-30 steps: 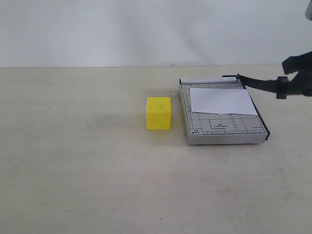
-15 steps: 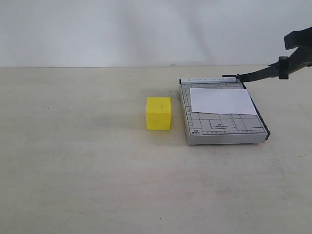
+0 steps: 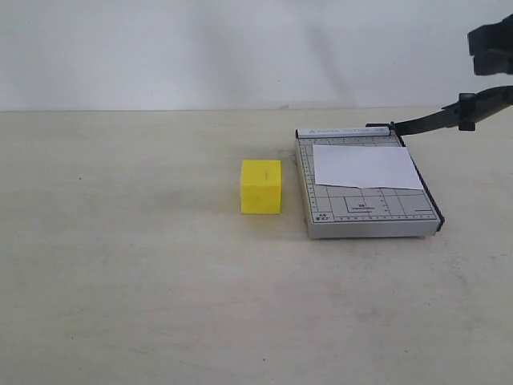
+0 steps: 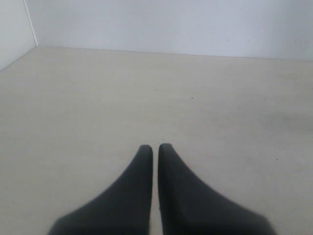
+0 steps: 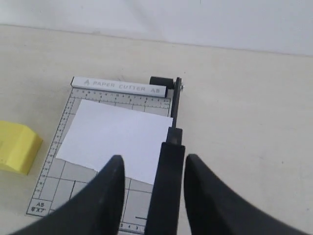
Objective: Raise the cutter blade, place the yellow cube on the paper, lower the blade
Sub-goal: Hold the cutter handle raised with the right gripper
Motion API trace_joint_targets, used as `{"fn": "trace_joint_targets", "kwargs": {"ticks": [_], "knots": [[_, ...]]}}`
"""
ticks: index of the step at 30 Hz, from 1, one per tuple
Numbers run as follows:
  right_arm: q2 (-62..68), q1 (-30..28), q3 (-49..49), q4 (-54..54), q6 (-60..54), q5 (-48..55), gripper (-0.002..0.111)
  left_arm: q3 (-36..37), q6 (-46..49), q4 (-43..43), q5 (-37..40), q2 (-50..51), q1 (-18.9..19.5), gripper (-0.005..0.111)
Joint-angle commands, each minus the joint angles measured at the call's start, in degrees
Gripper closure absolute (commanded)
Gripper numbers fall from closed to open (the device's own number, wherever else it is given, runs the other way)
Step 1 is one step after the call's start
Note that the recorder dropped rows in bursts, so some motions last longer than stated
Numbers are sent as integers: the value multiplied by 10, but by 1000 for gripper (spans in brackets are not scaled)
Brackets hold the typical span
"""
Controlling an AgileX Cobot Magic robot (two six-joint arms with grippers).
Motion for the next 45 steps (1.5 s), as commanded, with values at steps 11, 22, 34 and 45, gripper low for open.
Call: {"fn": "trace_joint_targets", "kwargs": {"ticks": [11,22,34,45], "knots": [[-229,2,20,-10,33,2,108,-1,0,3,-5,-2,-4,102],[-402,2,234,-7,-72,-158,108,-1,-4,-13,-53,-2,-4,102],[-365,2,537,42,-10,-290,108,-1,-26,-335,-113,-2,-4,102],[-278,2,544,42,37,-352,108,-1,-26,-333,-177,-2,-4,102]]}}
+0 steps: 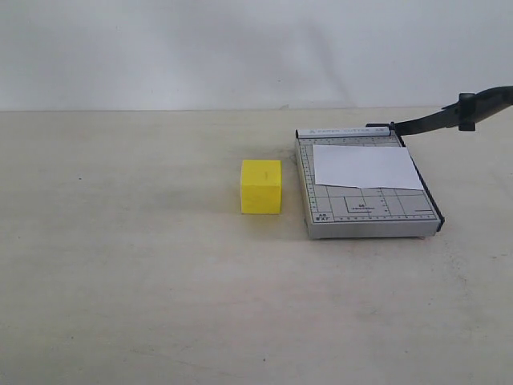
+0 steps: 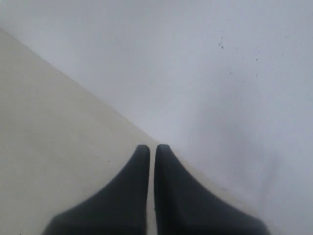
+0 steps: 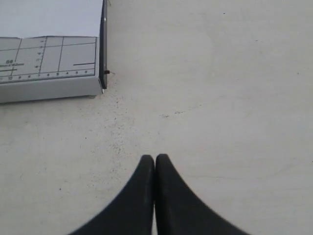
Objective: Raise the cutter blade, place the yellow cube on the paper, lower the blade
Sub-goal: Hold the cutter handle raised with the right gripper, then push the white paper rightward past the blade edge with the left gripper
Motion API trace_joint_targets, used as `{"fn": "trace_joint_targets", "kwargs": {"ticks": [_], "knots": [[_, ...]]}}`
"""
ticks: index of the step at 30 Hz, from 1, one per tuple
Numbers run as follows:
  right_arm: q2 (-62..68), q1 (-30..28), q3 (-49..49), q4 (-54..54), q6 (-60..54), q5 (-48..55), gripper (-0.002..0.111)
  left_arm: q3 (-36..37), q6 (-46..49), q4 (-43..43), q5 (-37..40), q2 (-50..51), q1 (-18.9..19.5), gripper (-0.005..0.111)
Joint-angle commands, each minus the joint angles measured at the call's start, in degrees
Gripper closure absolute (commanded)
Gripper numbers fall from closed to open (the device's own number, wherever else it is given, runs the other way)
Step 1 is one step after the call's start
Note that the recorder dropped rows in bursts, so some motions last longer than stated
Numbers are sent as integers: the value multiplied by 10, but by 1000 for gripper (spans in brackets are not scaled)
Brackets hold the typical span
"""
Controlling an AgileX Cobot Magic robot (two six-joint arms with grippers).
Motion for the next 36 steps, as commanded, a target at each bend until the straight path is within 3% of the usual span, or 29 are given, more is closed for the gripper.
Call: {"fn": "trace_joint_targets", "kwargs": {"ticks": [1,6,9,11,12,13,14,15,16,17,18,19,22,24,26,31,36], "knots": [[7,2,2,2,40,-32,108,-1,-3,-13,-46,-2,-4,102],[7,2,2,2,43,-23,108,-56,61,-5,-14,-2,-4,102],[7,2,2,2,54,-21,108,-136,160,-8,61,48,-4,102],[7,2,2,2,54,-20,108,-242,317,-46,159,179,-4,102],[7,2,2,2,54,-20,108,-275,389,-90,209,237,-4,102],[7,2,2,2,56,-21,108,-326,536,-185,263,357,-9,102],[7,2,2,2,62,-23,108,-343,603,-249,276,413,-16,102],[7,2,2,2,72,-23,108,-366,728,-399,287,506,-34,102],[7,2,2,2,81,-23,108,-378,793,-477,294,553,-50,102],[7,2,2,2,125,-20,108,-400,887,-600,307,630,-91,102],[7,2,2,2,145,-17,108,-413,928,-648,308,669,-120,102],[7,2,2,2,188,-15,108,-444,973,-660,290,738,-188,102],[7,2,2,2,198,-15,108,-545,1002,-660,137,878,-337,102],[7,2,2,2,196,-23,108,-639,1021,-660,60,975,-399,102],[7,2,2,2,177,-36,108,-731,1023,-660,60,1078,-421,102],[7,2,2,2,132,-34,108,-876,1017,-660,88,1232,-437,102],[7,2,2,2,132,-34,108,-963,1015,-660,85,1314,-450,102]]}}
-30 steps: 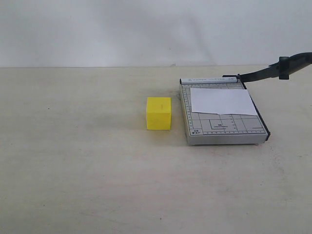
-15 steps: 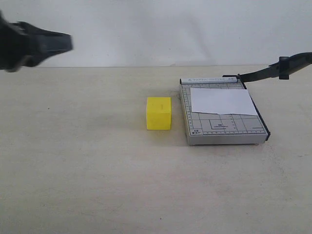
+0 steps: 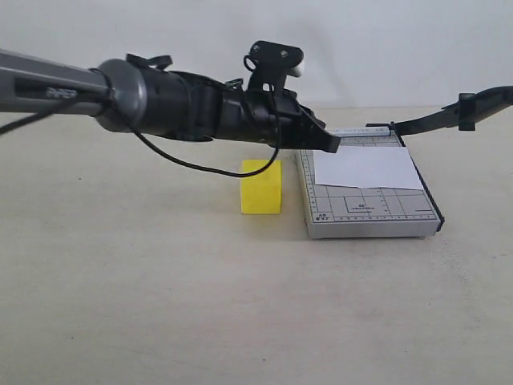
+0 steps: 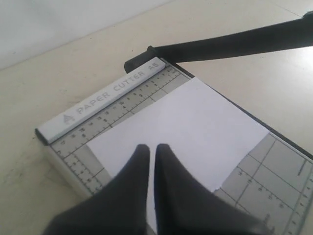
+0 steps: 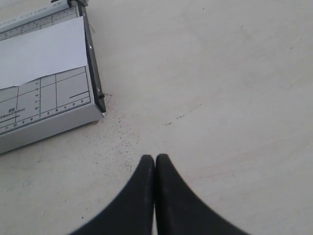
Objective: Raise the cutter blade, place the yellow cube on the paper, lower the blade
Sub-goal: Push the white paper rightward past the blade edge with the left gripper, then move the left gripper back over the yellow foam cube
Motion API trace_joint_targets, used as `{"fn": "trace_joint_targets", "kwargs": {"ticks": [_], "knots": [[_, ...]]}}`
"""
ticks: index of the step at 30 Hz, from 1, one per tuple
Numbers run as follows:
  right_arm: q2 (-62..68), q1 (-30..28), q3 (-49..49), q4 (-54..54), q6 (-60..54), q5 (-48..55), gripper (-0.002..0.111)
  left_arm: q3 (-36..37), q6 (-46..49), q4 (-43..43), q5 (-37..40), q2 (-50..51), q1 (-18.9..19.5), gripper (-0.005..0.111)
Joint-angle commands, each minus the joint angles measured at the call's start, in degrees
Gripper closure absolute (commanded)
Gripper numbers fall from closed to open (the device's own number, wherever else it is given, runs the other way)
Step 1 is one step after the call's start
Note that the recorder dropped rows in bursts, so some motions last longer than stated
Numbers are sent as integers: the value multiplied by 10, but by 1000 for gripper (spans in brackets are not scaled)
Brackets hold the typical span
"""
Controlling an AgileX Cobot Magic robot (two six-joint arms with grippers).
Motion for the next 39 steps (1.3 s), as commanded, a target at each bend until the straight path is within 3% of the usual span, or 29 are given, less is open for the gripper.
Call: {"fn": "trace_joint_targets", "kwargs": {"ticks": [1,8,13,19,21,26,28,33,39], "knots": [[1,2,2,-4,-8,-6,108,-66,-3,-6,7,59,-13,102],[1,2,2,-4,-7,-5,108,-78,-19,-6,19,88,-13,102],[1,2,2,-4,-7,-5,108,-79,-42,75,-3,107,-13,102],[1,2,2,-4,-7,-5,108,-101,-99,154,70,122,-14,102],[1,2,2,-4,-7,-5,108,-115,-130,191,75,132,-19,102],[1,2,2,-4,-7,-1,108,-197,-315,408,116,177,-46,102],[1,2,2,-4,-7,7,108,-223,-355,450,134,192,-46,102],[1,2,2,-4,-3,11,108,-285,-361,454,177,225,-48,102],[1,2,2,-4,-3,11,108,-299,-361,449,168,226,-57,102]]}}
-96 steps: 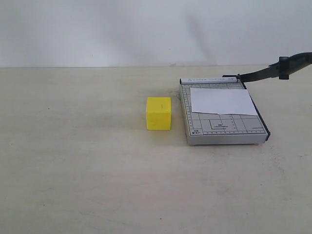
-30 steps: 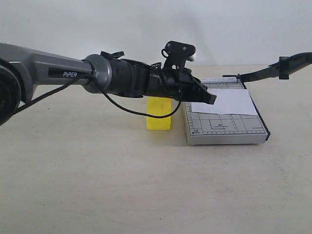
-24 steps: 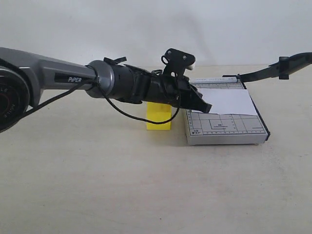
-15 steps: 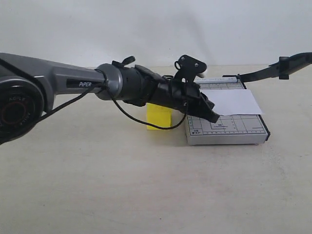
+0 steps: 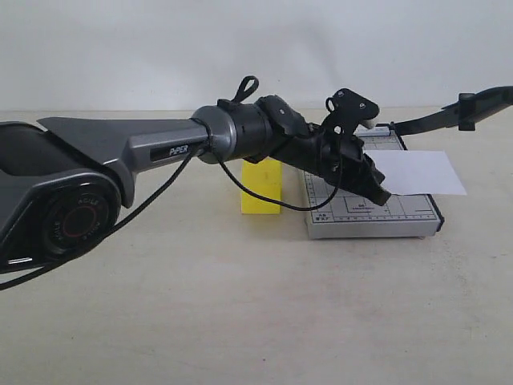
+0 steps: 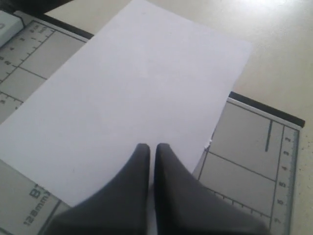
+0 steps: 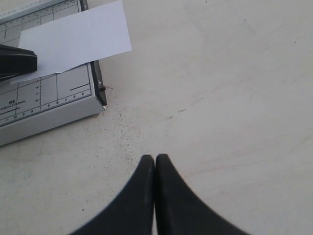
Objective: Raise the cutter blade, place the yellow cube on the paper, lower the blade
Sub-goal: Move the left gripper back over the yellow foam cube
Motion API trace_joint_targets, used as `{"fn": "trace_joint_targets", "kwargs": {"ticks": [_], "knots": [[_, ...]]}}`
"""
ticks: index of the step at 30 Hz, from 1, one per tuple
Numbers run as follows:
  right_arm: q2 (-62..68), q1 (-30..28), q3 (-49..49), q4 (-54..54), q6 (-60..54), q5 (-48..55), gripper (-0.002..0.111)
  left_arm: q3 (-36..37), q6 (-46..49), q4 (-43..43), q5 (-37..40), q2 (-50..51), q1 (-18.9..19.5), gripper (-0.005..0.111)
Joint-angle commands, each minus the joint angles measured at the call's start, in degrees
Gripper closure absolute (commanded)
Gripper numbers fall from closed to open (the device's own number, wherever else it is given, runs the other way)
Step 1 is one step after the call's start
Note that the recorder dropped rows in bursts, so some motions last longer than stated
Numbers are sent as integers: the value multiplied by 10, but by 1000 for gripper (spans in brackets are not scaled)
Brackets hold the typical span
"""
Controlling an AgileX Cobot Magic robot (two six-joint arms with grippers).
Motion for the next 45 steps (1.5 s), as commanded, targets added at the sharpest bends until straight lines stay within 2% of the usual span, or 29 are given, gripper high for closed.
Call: {"fn": "trace_joint_targets", "kwargs": {"ticks": [1,12,15,19,22,24,25,27,29,33,35,37,40,44,45], "knots": [[1,2,2,-4,2,0,108,2,-6,10,10,12,-10,102],[1,2,2,-10,2,2,108,2,-8,-127,-109,-79,-9,102],[1,2,2,-10,2,2,108,29,-48,-136,-176,-115,-9,102],[1,2,2,-8,2,1,108,158,-74,-151,-351,-187,-12,102],[1,2,2,-9,2,3,108,326,-79,-163,-511,-271,-25,102],[1,2,2,-9,2,3,108,449,-95,-130,-588,-332,-35,102],[1,2,2,-9,2,3,108,519,-121,-90,-597,-360,-37,102],[1,2,2,-9,2,3,108,597,-201,-8,-601,-400,-37,102],[1,2,2,-9,2,2,108,634,-245,38,-617,-418,-37,102],[1,2,2,-9,2,2,108,646,-246,39,-604,-419,-37,101],[1,2,2,-9,2,2,108,646,-246,40,-582,-418,-37,93],[1,2,2,-9,3,2,108,646,-246,40,-573,-411,-37,79],[1,2,2,-9,4,2,108,646,-255,39,-604,-392,-37,46],[1,2,2,-9,8,2,108,640,-339,56,-642,-362,-37,-1],[1,2,2,-9,8,2,108,638,-372,63,-642,-356,-37,-3]]}}
